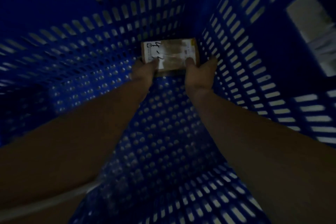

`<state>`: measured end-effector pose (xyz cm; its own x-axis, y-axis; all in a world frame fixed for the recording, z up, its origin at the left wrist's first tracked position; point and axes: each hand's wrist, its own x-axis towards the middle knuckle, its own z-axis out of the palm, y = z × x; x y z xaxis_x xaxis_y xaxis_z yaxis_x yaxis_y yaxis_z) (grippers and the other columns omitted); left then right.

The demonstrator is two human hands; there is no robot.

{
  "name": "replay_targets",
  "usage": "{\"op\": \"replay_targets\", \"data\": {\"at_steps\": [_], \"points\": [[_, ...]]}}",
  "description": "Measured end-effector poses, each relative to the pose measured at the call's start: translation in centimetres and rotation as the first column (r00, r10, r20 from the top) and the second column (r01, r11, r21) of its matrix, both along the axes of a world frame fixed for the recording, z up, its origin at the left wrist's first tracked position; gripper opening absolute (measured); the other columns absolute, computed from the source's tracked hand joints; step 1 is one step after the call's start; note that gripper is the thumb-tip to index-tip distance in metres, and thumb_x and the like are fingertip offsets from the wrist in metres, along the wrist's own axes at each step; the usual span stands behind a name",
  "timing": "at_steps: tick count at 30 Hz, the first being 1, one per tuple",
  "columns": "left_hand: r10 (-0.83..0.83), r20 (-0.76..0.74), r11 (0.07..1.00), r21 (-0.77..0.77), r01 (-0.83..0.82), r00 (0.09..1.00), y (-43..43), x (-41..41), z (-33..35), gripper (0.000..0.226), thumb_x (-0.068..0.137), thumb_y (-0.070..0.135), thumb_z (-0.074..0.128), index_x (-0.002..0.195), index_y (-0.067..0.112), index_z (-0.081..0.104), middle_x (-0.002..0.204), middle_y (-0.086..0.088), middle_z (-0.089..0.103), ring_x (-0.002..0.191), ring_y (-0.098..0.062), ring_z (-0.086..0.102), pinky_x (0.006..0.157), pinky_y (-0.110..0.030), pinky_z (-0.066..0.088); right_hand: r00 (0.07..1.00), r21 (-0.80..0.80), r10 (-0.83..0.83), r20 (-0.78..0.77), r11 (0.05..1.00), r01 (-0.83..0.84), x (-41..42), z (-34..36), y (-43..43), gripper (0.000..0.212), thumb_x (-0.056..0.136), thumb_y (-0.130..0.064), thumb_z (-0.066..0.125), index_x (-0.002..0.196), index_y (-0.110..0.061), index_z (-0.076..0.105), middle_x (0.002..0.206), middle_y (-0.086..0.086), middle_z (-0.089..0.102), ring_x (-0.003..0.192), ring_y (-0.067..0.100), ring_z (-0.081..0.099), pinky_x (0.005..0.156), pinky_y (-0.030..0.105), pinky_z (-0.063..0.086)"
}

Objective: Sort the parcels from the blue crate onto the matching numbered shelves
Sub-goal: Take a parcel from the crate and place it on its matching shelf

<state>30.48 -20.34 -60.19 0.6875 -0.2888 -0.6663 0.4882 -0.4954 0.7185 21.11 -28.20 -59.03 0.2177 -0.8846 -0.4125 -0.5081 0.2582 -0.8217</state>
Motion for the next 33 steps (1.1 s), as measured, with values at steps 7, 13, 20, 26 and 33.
{"op": "replay_targets", "data": {"at_steps": [7, 13, 20, 26, 33], "points": [[0.096, -0.269, 0.984, -0.121, -0.132, 0.958, 4.8, -2.8, 5.7, 0.044, 0.089, 0.019, 0.063, 0.128, 0.008, 0.047, 0.116, -0.007, 0.062, 0.097, -0.022, 0.063, 0.074, -0.032, 0.056, 0.996, 0.466, -0.083, -0.012, 0.881, 0.079, -5.4, 4.4, 3.3, 0.059, 0.091, -0.039, 0.058, 0.143, -0.018, 0.038, 0.150, 0.004, 0.035, 0.129, 0.026, 0.042, 0.111, 0.043, 0.035], [0.131, -0.456, 0.969, -0.130, -0.212, 0.880, 8.2, -9.2, 15.9, 0.046, 0.086, 0.014, 0.066, 0.129, 0.007, 0.050, 0.112, -0.010, 0.066, 0.104, -0.028, 0.065, 0.063, -0.031, 0.060, 0.935, 0.656, -0.353, 0.012, 0.709, 0.259, -8.0, 16.3, 7.8, 0.074, 0.087, -0.018, 0.067, 0.146, -0.018, 0.024, 0.139, 0.014, 0.048, 0.119, 0.033, 0.054, 0.093, 0.049, 0.052], [-0.185, -0.388, 0.980, -0.137, 0.142, 0.903, 9.9, -12.0, 33.2, 0.099, 0.074, 0.028, 0.078, 0.145, 0.045, 0.011, 0.127, 0.016, 0.053, 0.113, -0.012, 0.056, 0.101, -0.048, 0.043, 0.988, 0.631, 0.124, 0.094, 0.760, -0.156, -11.4, 34.0, 7.9, 0.027, 0.093, -0.021, 0.059, 0.120, -0.020, 0.058, 0.100, -0.008, 0.064, 0.086, 0.010, 0.062, 0.080, 0.035, 0.054], [-0.363, -0.169, 0.918, -0.231, 0.321, 0.916, 7.6, -13.9, 48.3, 0.044, 0.084, 0.025, 0.068, 0.122, 0.034, 0.048, 0.106, 0.017, 0.063, 0.096, 0.001, 0.059, 0.076, -0.015, 0.052, 0.886, 0.293, 0.457, 0.080, 0.838, -0.459, -13.3, 50.0, 4.0, 0.020, 0.096, -0.022, 0.053, 0.115, -0.023, 0.059, 0.104, -0.002, 0.068, 0.093, 0.017, 0.066, 0.078, 0.034, 0.056], [-0.271, 0.092, 0.931, -0.228, 0.285, 0.958, 6.0, -16.4, 65.9, 0.041, 0.101, 0.016, 0.036, 0.140, 0.022, 0.028, 0.105, 0.007, 0.054, 0.086, -0.010, 0.052, 0.065, -0.018, 0.045, 0.681, -0.001, 0.732, -0.007, 0.681, -0.732, -14.4, 66.3, 1.5, 0.033, 0.101, -0.030, 0.038, 0.133, -0.030, 0.043, 0.117, 0.003, 0.062, 0.104, 0.021, 0.060, 0.095, 0.039, 0.048]]}}
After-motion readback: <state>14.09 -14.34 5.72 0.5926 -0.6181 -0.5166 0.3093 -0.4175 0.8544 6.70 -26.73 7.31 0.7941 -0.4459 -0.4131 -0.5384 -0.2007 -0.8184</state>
